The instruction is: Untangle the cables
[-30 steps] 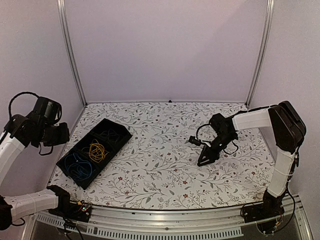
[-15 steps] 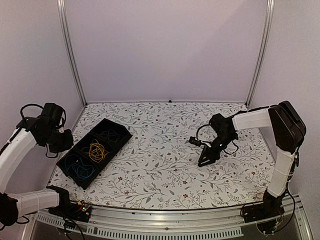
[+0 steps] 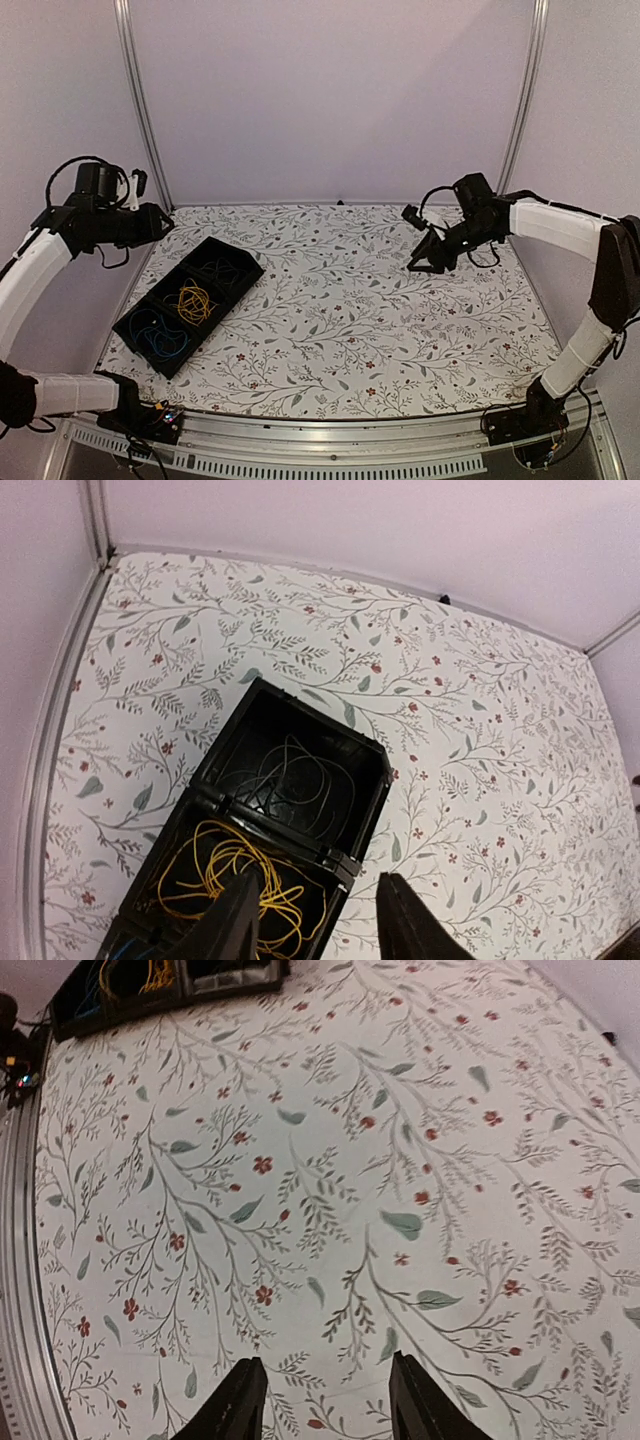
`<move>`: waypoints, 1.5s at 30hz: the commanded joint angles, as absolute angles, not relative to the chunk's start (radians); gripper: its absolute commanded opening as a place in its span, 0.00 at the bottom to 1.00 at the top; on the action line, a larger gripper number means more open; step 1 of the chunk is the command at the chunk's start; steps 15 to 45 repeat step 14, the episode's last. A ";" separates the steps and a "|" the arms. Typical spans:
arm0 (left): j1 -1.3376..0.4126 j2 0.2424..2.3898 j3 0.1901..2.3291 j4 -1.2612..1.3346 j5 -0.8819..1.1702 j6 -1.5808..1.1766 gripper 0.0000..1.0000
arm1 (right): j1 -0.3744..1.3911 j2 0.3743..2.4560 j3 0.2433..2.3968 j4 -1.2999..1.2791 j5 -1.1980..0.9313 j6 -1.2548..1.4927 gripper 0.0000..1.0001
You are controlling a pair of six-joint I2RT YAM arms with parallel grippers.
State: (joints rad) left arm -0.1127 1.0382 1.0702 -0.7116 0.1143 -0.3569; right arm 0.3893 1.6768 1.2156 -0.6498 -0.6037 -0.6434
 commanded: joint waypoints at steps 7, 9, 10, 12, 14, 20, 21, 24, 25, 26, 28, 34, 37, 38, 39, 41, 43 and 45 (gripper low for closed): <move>-0.151 1.251 1.259 -0.426 0.226 -0.201 1.00 | 0.076 1.447 1.362 -0.425 -0.363 -0.286 0.99; -0.181 1.254 1.276 -0.388 0.198 -0.188 1.00 | 0.076 1.430 1.366 -0.443 -0.327 -0.264 0.99; -0.197 1.249 1.271 -0.354 0.179 -0.185 1.00 | 0.076 1.414 1.340 -0.432 -0.324 -0.263 0.99; -0.223 1.227 1.225 -0.291 0.138 -0.186 1.00 | 0.077 1.361 1.260 -0.371 -0.352 -0.258 0.99; -0.241 1.196 1.153 -0.227 0.110 -0.196 1.00 | 0.076 1.313 1.192 -0.327 -0.380 -0.251 0.99; -0.241 1.196 1.153 -0.227 0.110 -0.196 1.00 | 0.076 1.313 1.192 -0.327 -0.380 -0.251 0.99; -0.241 1.196 1.153 -0.227 0.110 -0.196 1.00 | 0.076 1.313 1.192 -0.327 -0.380 -0.251 0.99; -0.241 1.196 1.153 -0.227 0.110 -0.196 1.00 | 0.076 1.313 1.192 -0.327 -0.380 -0.251 0.99; -0.241 1.196 1.153 -0.227 0.110 -0.196 1.00 | 0.076 1.313 1.192 -0.327 -0.380 -0.251 0.99; -0.241 1.196 1.153 -0.227 0.110 -0.196 1.00 | 0.076 1.313 1.192 -0.327 -0.380 -0.251 0.99; -0.241 1.196 1.153 -0.227 0.110 -0.196 1.00 | 0.076 1.313 1.192 -0.327 -0.380 -0.251 0.99; -0.241 1.196 1.153 -0.227 0.110 -0.196 1.00 | 0.076 1.313 1.192 -0.327 -0.380 -0.251 0.99; -0.241 1.196 1.153 -0.227 0.110 -0.196 1.00 | 0.076 1.313 1.192 -0.327 -0.380 -0.251 0.99; -0.241 1.196 1.153 -0.227 0.110 -0.196 1.00 | 0.076 1.313 1.192 -0.327 -0.380 -0.251 0.99; -0.241 1.196 1.153 -0.227 0.110 -0.196 1.00 | 0.076 1.313 1.192 -0.327 -0.380 -0.251 0.99; -0.241 1.196 1.153 -0.227 0.110 -0.196 1.00 | 0.076 1.313 1.192 -0.327 -0.380 -0.251 0.99; -0.241 1.196 1.153 -0.227 0.110 -0.196 1.00 | 0.076 1.313 1.192 -0.327 -0.380 -0.251 0.99; -0.241 1.196 1.153 -0.227 0.110 -0.196 1.00 | 0.076 1.313 1.192 -0.327 -0.380 -0.251 0.99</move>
